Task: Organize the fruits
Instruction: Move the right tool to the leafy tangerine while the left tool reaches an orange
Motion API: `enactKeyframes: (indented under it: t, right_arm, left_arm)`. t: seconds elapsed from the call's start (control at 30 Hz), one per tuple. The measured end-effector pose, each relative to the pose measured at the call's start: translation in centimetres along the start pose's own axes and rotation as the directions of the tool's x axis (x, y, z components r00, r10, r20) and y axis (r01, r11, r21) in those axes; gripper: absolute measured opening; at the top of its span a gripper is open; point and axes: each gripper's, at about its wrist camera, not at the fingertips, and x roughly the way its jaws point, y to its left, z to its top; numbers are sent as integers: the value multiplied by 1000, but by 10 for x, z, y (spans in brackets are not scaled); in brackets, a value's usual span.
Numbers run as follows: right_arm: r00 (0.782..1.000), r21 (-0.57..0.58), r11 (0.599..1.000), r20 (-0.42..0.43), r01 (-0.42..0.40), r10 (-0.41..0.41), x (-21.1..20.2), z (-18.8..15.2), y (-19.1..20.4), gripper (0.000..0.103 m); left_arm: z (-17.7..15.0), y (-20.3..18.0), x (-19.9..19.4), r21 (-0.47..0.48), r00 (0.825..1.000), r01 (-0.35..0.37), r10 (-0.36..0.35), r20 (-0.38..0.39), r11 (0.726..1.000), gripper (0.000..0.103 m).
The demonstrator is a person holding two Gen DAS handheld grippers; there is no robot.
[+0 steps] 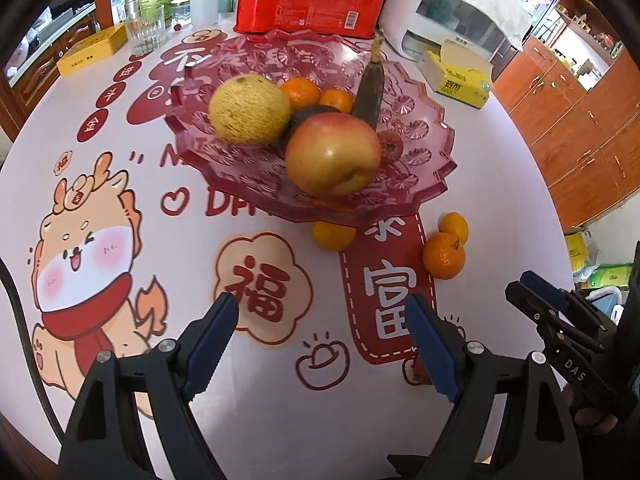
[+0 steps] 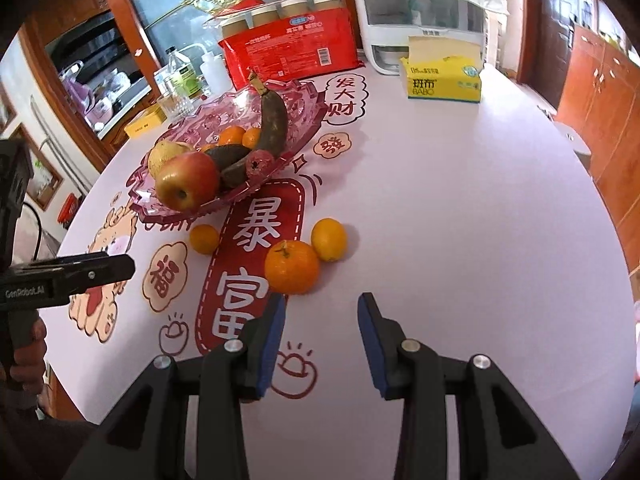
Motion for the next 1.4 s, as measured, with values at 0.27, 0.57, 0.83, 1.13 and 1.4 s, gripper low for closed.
enactKeyframes:
  t: [0.27, 0.57, 0.83, 1.13, 1.4]
  right_arm:
    - [999, -84, 996, 30, -42, 44, 5, 9, -7, 38]
    - [994, -162, 982, 15, -101, 105, 24, 16, 4, 38]
    - [990, -173, 975, -44, -140, 135, 44, 15, 10, 38]
    - [988, -184, 972, -68, -148, 138, 63, 14, 12, 38]
    - [988, -190, 970, -60, -149, 140, 71, 13, 16, 43]
  left_arm:
    - [-2, -8, 23, -37, 999, -13, 14, 34, 999, 84]
    - [4, -10, 42, -43, 988, -48, 54, 144, 998, 84]
    - [9, -15, 61, -6, 979, -65, 65, 191, 998, 77]
    - [10, -18, 73, -6, 969, -67, 67, 239, 998, 69]
    - [12, -19, 80, 3, 963, -79, 75, 258, 997, 58]
